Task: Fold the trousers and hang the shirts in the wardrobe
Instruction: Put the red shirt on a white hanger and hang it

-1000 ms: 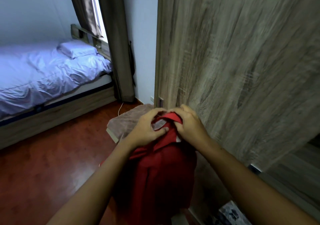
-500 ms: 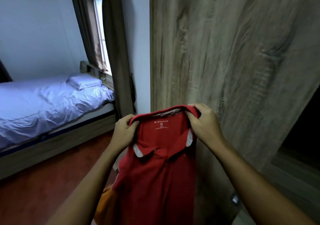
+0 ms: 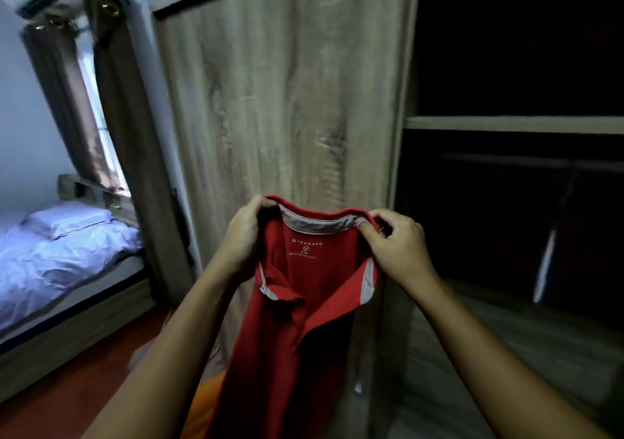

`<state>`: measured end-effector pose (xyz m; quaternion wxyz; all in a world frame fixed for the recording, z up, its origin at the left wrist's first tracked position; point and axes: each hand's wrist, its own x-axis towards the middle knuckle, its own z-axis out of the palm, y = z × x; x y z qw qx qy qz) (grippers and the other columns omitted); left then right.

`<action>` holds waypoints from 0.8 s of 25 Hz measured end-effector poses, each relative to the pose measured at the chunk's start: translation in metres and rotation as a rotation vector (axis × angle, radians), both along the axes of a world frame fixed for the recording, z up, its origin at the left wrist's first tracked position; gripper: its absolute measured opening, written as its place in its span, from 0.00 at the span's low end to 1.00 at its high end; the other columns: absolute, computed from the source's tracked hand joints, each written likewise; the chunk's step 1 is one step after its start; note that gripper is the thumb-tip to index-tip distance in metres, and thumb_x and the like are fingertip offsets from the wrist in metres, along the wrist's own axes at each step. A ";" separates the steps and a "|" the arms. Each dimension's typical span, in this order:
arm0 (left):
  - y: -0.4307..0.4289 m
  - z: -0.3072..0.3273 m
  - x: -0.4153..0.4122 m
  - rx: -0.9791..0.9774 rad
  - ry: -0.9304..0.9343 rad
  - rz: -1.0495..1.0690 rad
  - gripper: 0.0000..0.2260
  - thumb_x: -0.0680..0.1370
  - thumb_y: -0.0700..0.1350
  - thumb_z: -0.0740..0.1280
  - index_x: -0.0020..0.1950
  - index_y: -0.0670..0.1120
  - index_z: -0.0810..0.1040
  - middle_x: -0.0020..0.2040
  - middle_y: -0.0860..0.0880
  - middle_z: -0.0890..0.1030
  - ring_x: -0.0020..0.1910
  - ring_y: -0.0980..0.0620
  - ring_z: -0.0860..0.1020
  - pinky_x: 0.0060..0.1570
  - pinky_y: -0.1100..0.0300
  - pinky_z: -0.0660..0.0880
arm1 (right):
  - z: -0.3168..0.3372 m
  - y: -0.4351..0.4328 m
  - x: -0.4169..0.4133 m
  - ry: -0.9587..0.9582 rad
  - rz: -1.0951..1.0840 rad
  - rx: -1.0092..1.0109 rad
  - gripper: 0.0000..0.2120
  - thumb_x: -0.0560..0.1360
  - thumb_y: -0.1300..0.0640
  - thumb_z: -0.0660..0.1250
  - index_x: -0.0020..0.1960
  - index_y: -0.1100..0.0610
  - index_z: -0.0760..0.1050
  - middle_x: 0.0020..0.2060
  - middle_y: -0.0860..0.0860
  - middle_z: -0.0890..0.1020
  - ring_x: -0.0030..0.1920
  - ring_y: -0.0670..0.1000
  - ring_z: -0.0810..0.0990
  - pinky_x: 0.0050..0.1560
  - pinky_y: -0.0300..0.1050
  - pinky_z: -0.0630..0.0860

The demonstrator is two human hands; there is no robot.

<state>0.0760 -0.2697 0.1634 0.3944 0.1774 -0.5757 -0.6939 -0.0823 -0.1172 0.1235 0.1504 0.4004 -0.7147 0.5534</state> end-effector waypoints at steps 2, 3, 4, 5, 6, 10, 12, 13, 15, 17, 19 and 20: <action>0.029 0.001 -0.035 -0.046 0.000 -0.035 0.13 0.77 0.41 0.61 0.36 0.46 0.80 0.31 0.49 0.81 0.34 0.51 0.77 0.40 0.57 0.73 | -0.006 0.037 -0.016 -0.013 -0.014 0.028 0.09 0.75 0.47 0.69 0.41 0.51 0.81 0.32 0.47 0.82 0.34 0.44 0.80 0.37 0.42 0.74; 0.041 0.001 -0.050 -0.077 -0.015 -0.041 0.15 0.77 0.42 0.61 0.33 0.48 0.80 0.29 0.50 0.80 0.33 0.52 0.75 0.38 0.56 0.71 | -0.010 0.052 -0.024 -0.034 -0.015 0.032 0.10 0.75 0.46 0.69 0.42 0.51 0.82 0.34 0.46 0.83 0.36 0.43 0.81 0.37 0.40 0.74; 0.058 -0.001 -0.070 -0.107 -0.043 -0.051 0.18 0.78 0.42 0.61 0.28 0.49 0.79 0.27 0.52 0.78 0.30 0.55 0.73 0.35 0.57 0.69 | -0.014 0.073 -0.037 -0.061 -0.036 0.029 0.11 0.76 0.44 0.68 0.43 0.51 0.82 0.36 0.46 0.84 0.38 0.42 0.81 0.38 0.38 0.75; 0.076 -0.004 -0.089 -0.145 -0.079 -0.057 0.21 0.78 0.43 0.61 0.25 0.50 0.77 0.24 0.54 0.76 0.26 0.57 0.70 0.31 0.58 0.66 | -0.018 0.095 -0.052 -0.082 -0.068 0.022 0.12 0.76 0.43 0.67 0.44 0.51 0.83 0.38 0.45 0.84 0.39 0.41 0.81 0.38 0.36 0.75; 0.088 -0.005 -0.101 -0.195 -0.108 -0.051 0.22 0.79 0.44 0.61 0.23 0.50 0.75 0.23 0.55 0.73 0.23 0.59 0.68 0.28 0.60 0.64 | -0.022 0.110 -0.066 -0.093 -0.117 0.015 0.12 0.76 0.43 0.68 0.44 0.51 0.83 0.39 0.45 0.84 0.38 0.40 0.80 0.38 0.35 0.74; 0.138 -0.016 -0.154 -0.458 -0.139 -0.029 0.14 0.81 0.41 0.59 0.38 0.43 0.78 0.32 0.50 0.75 0.26 0.64 0.72 0.29 0.69 0.67 | -0.039 0.179 -0.136 -0.130 -0.444 0.047 0.14 0.74 0.49 0.72 0.56 0.54 0.78 0.54 0.52 0.78 0.47 0.49 0.78 0.47 0.41 0.75; 0.155 -0.023 -0.174 -0.557 -0.180 -0.029 0.13 0.82 0.41 0.58 0.43 0.39 0.79 0.37 0.48 0.77 0.32 0.62 0.73 0.31 0.72 0.67 | -0.048 0.205 -0.168 -0.215 -0.564 0.076 0.22 0.72 0.50 0.74 0.62 0.55 0.74 0.59 0.55 0.73 0.57 0.54 0.77 0.55 0.46 0.76; 0.163 -0.026 -0.182 -0.541 -0.187 -0.042 0.13 0.81 0.42 0.59 0.45 0.37 0.80 0.39 0.47 0.77 0.35 0.60 0.73 0.32 0.71 0.67 | -0.052 0.213 -0.182 -0.283 -0.595 0.107 0.25 0.70 0.49 0.75 0.64 0.56 0.73 0.60 0.56 0.72 0.59 0.56 0.77 0.57 0.48 0.76; 0.173 -0.031 -0.192 -0.489 -0.212 -0.063 0.14 0.81 0.45 0.60 0.48 0.38 0.81 0.42 0.47 0.79 0.42 0.55 0.76 0.36 0.71 0.70 | -0.064 0.217 -0.203 -0.448 -0.575 0.163 0.30 0.68 0.49 0.77 0.65 0.60 0.73 0.61 0.59 0.74 0.60 0.60 0.77 0.59 0.48 0.75; 0.181 -0.036 -0.199 -0.465 -0.223 -0.097 0.13 0.81 0.47 0.61 0.47 0.41 0.82 0.44 0.46 0.82 0.45 0.52 0.79 0.45 0.64 0.73 | -0.075 0.215 -0.215 -0.550 -0.509 0.158 0.29 0.67 0.50 0.78 0.63 0.63 0.76 0.60 0.61 0.78 0.60 0.59 0.78 0.57 0.45 0.74; 0.189 -0.036 -0.197 -0.398 -0.215 -0.138 0.13 0.80 0.50 0.62 0.43 0.43 0.80 0.40 0.44 0.81 0.41 0.49 0.78 0.42 0.55 0.72 | -0.080 0.212 -0.218 -0.579 -0.468 0.106 0.22 0.68 0.55 0.78 0.59 0.64 0.79 0.54 0.60 0.82 0.56 0.58 0.81 0.48 0.39 0.74; 0.191 -0.036 -0.196 -0.389 -0.211 -0.139 0.13 0.80 0.50 0.63 0.42 0.43 0.79 0.39 0.44 0.79 0.40 0.49 0.77 0.41 0.54 0.72 | -0.079 0.210 -0.218 -0.580 -0.456 0.074 0.18 0.70 0.60 0.76 0.57 0.64 0.80 0.52 0.60 0.83 0.53 0.57 0.82 0.41 0.36 0.72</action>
